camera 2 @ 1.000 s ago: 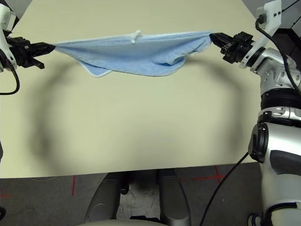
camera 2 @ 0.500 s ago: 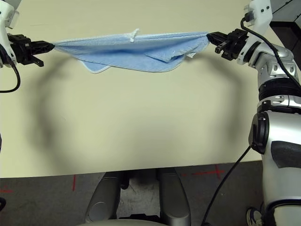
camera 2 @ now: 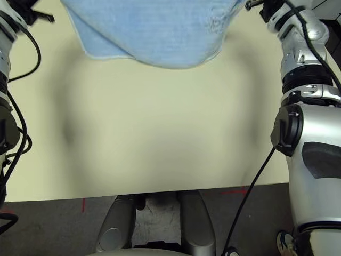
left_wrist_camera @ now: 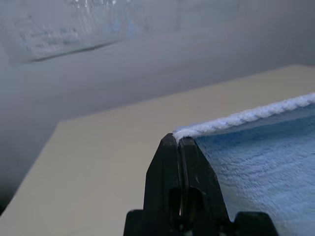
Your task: Fold the towel and set it aside.
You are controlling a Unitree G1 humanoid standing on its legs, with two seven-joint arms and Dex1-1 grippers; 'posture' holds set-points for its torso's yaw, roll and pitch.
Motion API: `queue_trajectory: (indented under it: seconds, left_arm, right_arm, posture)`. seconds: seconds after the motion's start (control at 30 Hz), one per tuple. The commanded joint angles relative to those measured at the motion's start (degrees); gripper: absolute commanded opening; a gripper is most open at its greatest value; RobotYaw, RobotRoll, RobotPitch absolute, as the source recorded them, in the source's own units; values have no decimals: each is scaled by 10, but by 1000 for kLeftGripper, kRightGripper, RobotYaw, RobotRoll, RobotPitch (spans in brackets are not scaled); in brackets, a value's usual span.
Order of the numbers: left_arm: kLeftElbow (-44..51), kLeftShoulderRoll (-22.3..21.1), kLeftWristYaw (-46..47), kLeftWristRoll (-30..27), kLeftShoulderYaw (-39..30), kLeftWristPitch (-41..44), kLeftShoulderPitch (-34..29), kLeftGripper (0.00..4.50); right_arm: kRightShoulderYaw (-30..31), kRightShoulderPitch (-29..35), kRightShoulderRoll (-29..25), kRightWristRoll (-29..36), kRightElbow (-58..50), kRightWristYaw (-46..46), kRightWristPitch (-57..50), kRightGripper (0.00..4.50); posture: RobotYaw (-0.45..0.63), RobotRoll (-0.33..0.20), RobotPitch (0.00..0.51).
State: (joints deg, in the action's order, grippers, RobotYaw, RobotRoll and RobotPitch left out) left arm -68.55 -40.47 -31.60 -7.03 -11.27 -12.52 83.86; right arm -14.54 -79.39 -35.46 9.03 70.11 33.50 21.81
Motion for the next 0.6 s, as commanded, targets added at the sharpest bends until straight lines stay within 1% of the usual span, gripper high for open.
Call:
queue_trajectory:
  seconds: [0.03, 0.13, 0.2, 0.27, 0.4, 0.5, 0.6]
  left_arm:
    - [-6, -43, -52, 13, 5, 20, -49, 27]
    - [10, -71, -133, 33, 37, 69, -87, 27]
    - [23, -88, -170, 43, 52, 87, -105, 27]
    - [36, -117, -236, 56, 75, 116, -130, 27]
    - [62, -145, -309, 66, 98, 157, -155, 27]
    - [79, -173, -376, 82, 126, 171, -179, 27]
    - [96, -191, -436, 93, 149, 187, -198, 27]
  right_arm:
    - [-17, 48, -21, 15, 9, 49, -20, 0]
    - [-5, 83, -25, 13, -2, 123, -37, 0]
    - [-1, 97, -28, 14, -9, 161, -51, 0]
    - [11, 120, -38, 6, -19, 218, -68, 0]
    - [24, 140, -50, 0, -31, 267, -87, 0]
    - [48, 156, -65, -15, -43, 317, -94, 0]
    - [77, 170, -77, -32, -53, 364, -87, 0]
  posture:
    - [67, 0, 350]
    - [65, 0, 349]
    - [64, 0, 349]
    - [63, 0, 346]
    - [65, 0, 341]
    - [60, 0, 336]
    - [59, 0, 334]
